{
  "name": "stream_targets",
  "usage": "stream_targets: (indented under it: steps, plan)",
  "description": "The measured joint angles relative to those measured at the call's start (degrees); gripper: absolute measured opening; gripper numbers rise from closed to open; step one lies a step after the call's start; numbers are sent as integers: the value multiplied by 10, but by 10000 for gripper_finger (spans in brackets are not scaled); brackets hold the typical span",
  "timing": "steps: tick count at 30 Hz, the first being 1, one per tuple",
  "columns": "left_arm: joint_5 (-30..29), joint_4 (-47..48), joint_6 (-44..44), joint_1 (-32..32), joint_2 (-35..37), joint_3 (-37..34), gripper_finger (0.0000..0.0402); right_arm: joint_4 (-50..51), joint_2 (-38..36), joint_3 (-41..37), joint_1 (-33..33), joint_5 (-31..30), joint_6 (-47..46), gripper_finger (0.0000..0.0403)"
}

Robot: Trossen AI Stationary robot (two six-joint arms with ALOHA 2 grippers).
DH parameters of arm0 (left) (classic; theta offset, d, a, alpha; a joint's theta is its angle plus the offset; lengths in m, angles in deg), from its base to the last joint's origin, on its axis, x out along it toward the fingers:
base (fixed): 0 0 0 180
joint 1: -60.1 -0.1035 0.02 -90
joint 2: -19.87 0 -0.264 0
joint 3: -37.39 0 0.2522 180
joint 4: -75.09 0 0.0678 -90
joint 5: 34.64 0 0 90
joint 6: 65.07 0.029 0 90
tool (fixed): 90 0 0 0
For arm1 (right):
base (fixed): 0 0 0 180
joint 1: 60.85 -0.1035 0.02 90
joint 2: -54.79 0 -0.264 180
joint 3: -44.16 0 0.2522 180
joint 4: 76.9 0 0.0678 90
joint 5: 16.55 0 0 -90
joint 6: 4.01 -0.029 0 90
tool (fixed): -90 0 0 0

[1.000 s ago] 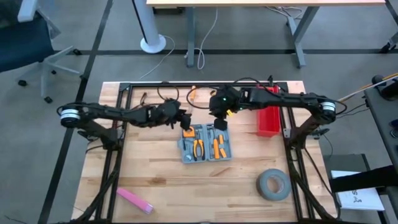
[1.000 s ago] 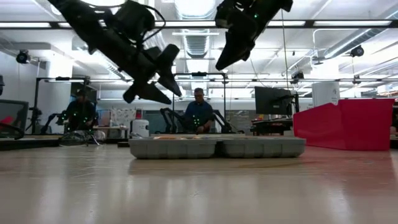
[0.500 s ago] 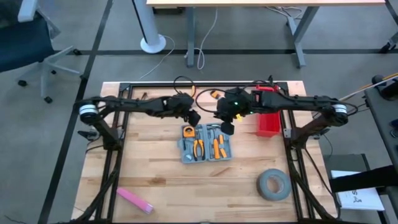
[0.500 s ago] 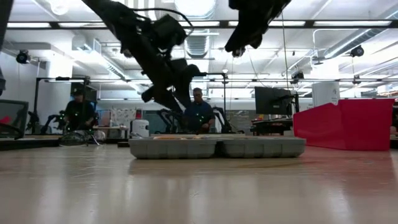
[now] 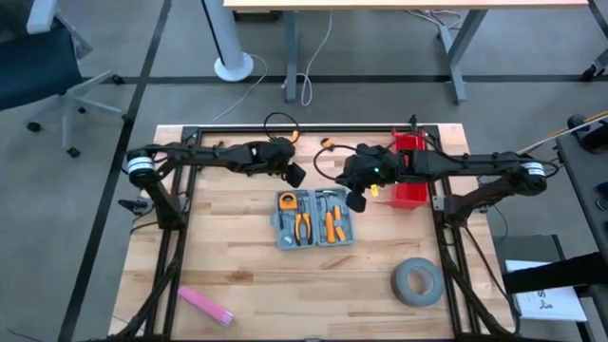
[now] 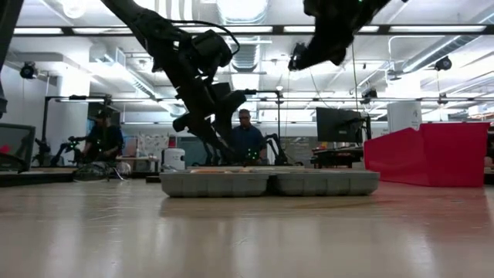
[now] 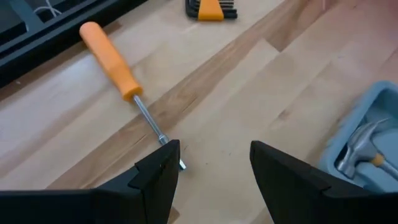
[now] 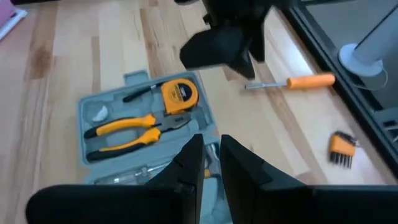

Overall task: Prefit tool cases
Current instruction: Put the yellow nut driver into the gray pre-fit tool case

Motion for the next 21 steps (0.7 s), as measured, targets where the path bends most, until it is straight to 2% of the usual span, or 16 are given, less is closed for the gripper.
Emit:
stream_targets:
  steps: [17,21]
  plan:
    - [0,-19,48,0,1,-1,204,-114,-45,-84,-42,0,-114,34]
    - [54,-14,48,-2,1,8,204,-111,-38,-86,-49,-1,-155,38]
